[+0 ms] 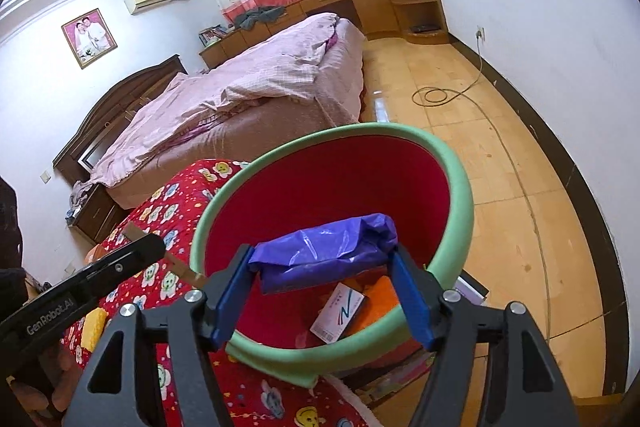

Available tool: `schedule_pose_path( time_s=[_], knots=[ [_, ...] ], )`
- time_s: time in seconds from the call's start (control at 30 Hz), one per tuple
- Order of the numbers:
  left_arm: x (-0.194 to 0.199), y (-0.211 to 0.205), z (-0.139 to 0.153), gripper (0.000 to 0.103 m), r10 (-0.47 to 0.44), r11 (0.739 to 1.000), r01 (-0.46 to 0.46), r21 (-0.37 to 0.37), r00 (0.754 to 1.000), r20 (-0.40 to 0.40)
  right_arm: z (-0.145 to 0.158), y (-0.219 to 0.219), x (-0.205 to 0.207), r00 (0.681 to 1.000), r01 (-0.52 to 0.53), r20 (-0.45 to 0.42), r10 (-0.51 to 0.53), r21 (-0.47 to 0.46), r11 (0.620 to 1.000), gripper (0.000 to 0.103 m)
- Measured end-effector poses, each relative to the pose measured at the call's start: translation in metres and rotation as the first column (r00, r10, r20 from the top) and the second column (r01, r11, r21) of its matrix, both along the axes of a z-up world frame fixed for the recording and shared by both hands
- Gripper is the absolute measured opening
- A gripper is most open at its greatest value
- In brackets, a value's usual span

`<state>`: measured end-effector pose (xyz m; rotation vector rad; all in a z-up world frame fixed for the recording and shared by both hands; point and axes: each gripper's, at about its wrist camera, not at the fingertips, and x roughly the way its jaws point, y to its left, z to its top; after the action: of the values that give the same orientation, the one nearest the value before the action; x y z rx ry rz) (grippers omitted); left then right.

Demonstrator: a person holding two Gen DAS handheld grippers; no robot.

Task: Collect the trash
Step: 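Open both tools to drop the stick and wrapper into the bucket, then move both tools back over the bedspread toward the yellow foam net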

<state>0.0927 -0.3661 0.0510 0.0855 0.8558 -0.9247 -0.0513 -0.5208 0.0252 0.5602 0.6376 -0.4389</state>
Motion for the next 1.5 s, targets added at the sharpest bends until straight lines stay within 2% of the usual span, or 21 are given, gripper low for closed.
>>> schedule_pose_path(
  time_s=[0.13, 0.23, 0.47, 0.8, 1.17, 1.5],
  knots=[
    [0.003, -0.004, -0.004, 0.022, 0.011, 1.0, -0.011, 0.009, 1.0, -0.017, -0.002, 0.0, 0.0, 1.0, -0.002, 0.009, 0.002, -0.001, 1.0, 0.075],
    [0.003, -0.002, -0.005, 0.022, 0.019, 1.0, -0.018, 0.017, 1.0, -0.01, -0.002, 0.001, 0.001, 1.0, -0.006, 0.013, 0.006, -0.007, 1.0, 0.078],
    [0.004, 0.012, -0.004, 0.027, 0.048, 0.999, -0.048, 0.025, 0.999, -0.004, -0.002, 0.003, -0.002, 1.0, 0.002, 0.017, -0.002, -0.001, 1.0, 0.078],
    [0.005, 0.053, 0.002, 0.029, 0.127, 0.991, -0.127, 0.033, 0.992, -0.008, 0.009, 0.02, -0.004, 0.999, -0.017, 0.04, 0.017, -0.007, 1.0, 0.078],
    [0.004, 0.114, 0.009, 0.03, 0.243, 0.969, -0.244, 0.046, 0.97, 0.01, 0.02, 0.06, 0.004, 0.994, -0.105, 0.041, 0.105, -0.018, 0.994, 0.079],
    [0.01, 0.174, 0.003, 0.03, 0.356, 0.932, -0.355, 0.07, 0.935, 0.006, 0.022, 0.101, 0.016, 0.982, -0.188, 0.025, 0.188, -0.011, 0.982, 0.079]
  ],
)
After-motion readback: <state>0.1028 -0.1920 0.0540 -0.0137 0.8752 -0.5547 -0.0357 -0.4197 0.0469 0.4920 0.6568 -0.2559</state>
